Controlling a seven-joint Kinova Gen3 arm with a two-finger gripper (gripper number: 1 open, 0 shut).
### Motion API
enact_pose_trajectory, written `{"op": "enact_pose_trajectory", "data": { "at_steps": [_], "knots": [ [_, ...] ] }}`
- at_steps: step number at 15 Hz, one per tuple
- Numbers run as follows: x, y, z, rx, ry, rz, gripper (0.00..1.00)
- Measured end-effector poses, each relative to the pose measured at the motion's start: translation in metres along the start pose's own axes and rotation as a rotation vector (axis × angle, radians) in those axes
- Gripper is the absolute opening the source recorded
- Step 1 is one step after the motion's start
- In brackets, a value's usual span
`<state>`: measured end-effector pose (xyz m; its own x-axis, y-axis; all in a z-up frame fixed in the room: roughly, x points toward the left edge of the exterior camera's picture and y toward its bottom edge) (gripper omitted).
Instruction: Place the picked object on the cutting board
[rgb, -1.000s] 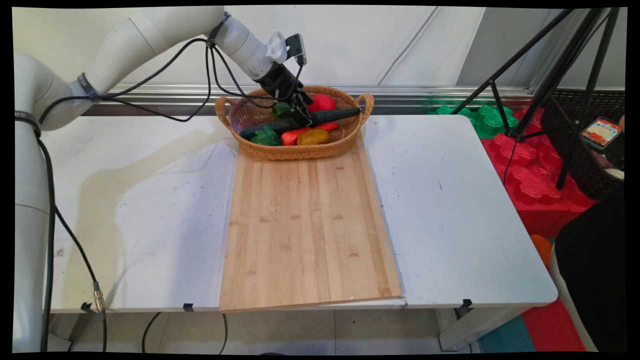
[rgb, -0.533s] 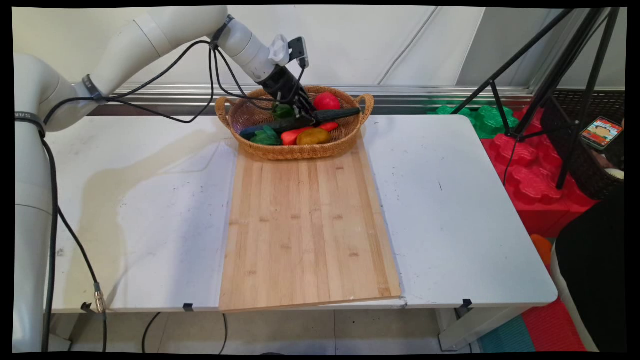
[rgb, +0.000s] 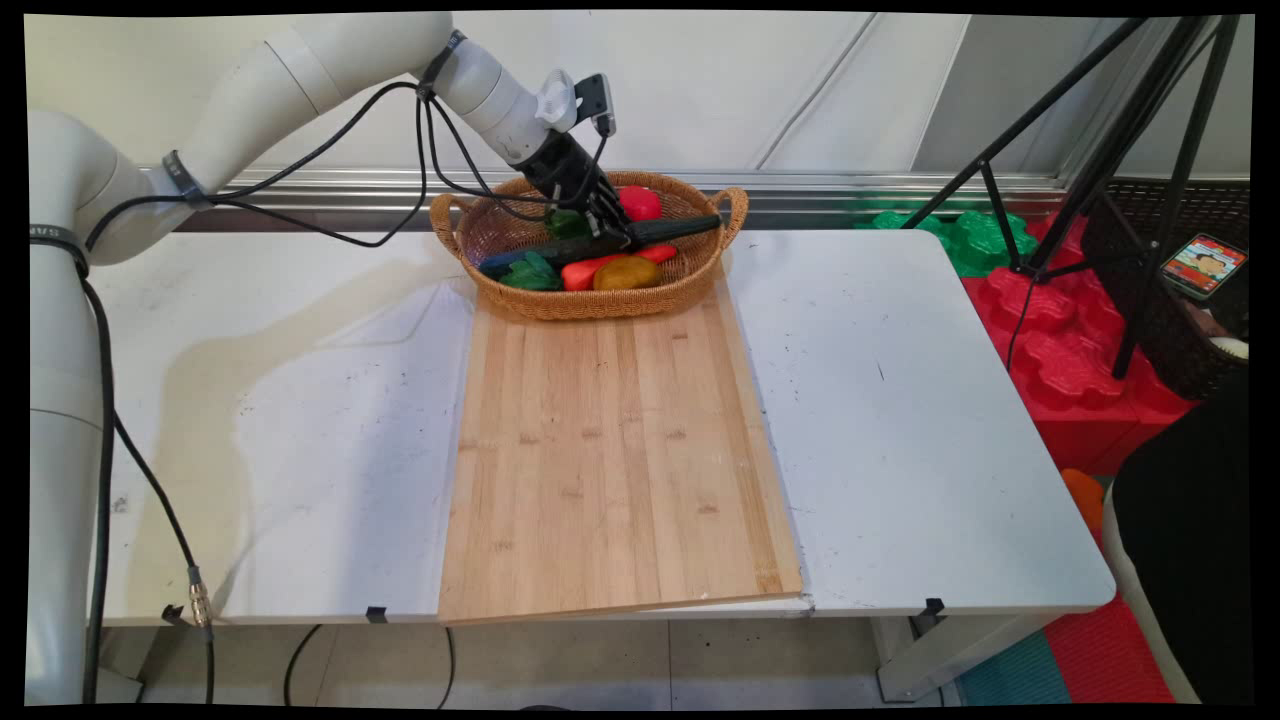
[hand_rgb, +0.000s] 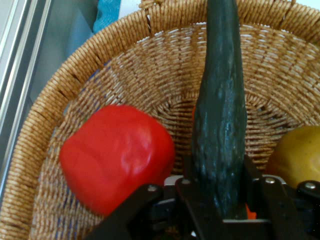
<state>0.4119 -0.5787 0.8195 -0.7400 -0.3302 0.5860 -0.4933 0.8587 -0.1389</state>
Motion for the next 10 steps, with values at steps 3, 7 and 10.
{"op": "enact_pose_trajectory", "data": {
  "at_steps": [3,7,10],
  "knots": [
    [0.001,-0.002,-0.007,0.011,0.023,-0.015,0.00],
    [0.003,-0.003,-0.027,0.032,0.067,-0.035,0.00],
    [0.003,-0.003,-0.046,0.048,0.096,-0.042,0.00]
  ]
}}
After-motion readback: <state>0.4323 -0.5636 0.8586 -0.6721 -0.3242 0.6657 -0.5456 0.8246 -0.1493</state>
